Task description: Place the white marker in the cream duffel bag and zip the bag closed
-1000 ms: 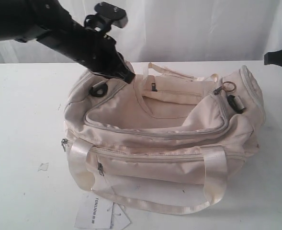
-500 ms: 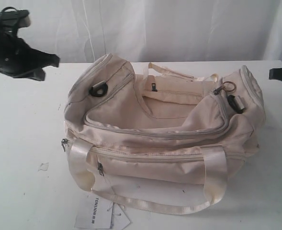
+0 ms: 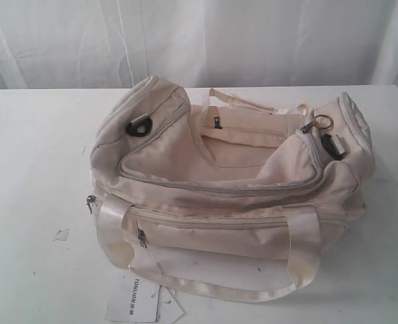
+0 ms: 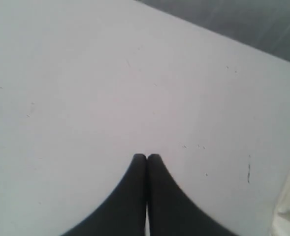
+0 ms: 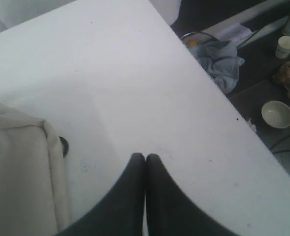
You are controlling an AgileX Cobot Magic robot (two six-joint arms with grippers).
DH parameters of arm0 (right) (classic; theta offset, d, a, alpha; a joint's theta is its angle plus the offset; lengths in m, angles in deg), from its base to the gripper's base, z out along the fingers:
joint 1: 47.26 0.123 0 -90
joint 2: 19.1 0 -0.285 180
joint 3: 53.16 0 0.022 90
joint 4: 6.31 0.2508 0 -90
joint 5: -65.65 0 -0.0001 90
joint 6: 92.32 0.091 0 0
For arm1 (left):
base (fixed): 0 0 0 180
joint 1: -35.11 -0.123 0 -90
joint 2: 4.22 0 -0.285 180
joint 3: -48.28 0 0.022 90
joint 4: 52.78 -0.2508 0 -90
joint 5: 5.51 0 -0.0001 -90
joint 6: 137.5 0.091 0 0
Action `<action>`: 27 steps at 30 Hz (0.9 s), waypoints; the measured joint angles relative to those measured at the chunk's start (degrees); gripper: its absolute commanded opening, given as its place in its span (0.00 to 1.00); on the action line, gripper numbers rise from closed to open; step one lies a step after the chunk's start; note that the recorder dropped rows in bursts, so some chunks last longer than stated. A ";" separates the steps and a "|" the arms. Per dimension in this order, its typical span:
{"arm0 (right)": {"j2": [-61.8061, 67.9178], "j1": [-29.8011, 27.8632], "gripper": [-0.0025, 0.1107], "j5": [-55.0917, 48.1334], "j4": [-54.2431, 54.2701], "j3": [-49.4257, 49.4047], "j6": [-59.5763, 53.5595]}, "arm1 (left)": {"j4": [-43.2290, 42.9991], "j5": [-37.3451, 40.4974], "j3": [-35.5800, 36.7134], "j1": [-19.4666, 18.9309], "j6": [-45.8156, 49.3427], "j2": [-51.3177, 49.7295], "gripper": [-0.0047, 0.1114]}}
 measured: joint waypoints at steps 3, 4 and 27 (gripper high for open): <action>-3.02 0.00 0.02 4.00 0.00 -3.83 -0.01 | 0.00 -8.47 7.57 -1.50 0.00 5.34 0.04; -4.35 0.00 0.02 4.30 0.00 -5.05 -0.01 | 0.00 -11.15 10.28 -1.77 0.00 7.53 0.04; -62.04 0.00 0.02 -16.25 1.11 -15.12 -13.13 | 1.90 8.03 28.19 -1.33 12.50 58.92 0.04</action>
